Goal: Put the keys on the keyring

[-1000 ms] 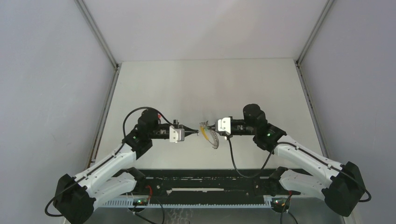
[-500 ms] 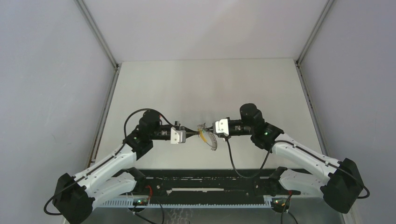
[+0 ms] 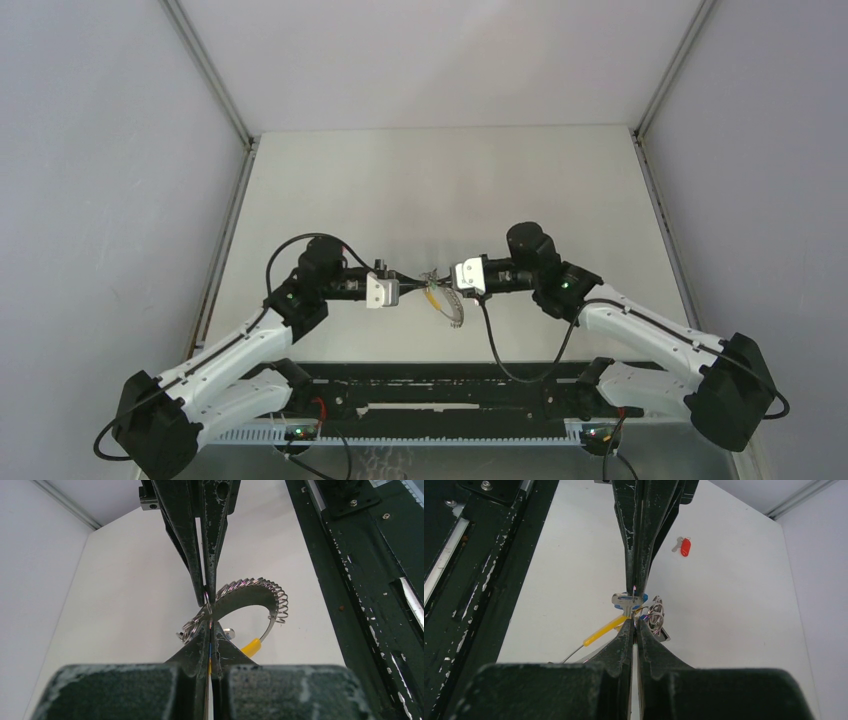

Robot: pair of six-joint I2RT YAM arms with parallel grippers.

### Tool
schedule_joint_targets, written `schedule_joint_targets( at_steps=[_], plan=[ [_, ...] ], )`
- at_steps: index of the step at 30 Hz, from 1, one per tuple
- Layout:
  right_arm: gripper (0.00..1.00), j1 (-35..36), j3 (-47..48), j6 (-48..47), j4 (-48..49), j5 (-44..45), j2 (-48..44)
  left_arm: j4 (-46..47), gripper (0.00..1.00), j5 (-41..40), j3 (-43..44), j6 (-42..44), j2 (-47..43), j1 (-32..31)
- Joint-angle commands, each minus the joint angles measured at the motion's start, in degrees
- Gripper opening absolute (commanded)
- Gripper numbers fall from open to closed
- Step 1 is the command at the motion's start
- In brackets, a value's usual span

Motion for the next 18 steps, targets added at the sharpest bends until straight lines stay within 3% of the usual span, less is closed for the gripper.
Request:
schedule_joint_targets(
  at_steps=[1, 18],
  plan=[
    [0.00, 0.7, 3.2, -1.4, 1.4, -0.7, -0.4, 1.8, 0.00, 0.1, 4.0, 0.7, -1.1, -0.3],
    [0.00, 2.4, 3.3, -1.5, 2.2, 4.4, 0.2, 1.8, 0.00, 0.9, 4.3, 0.3, -0.6, -0.5]
  ],
)
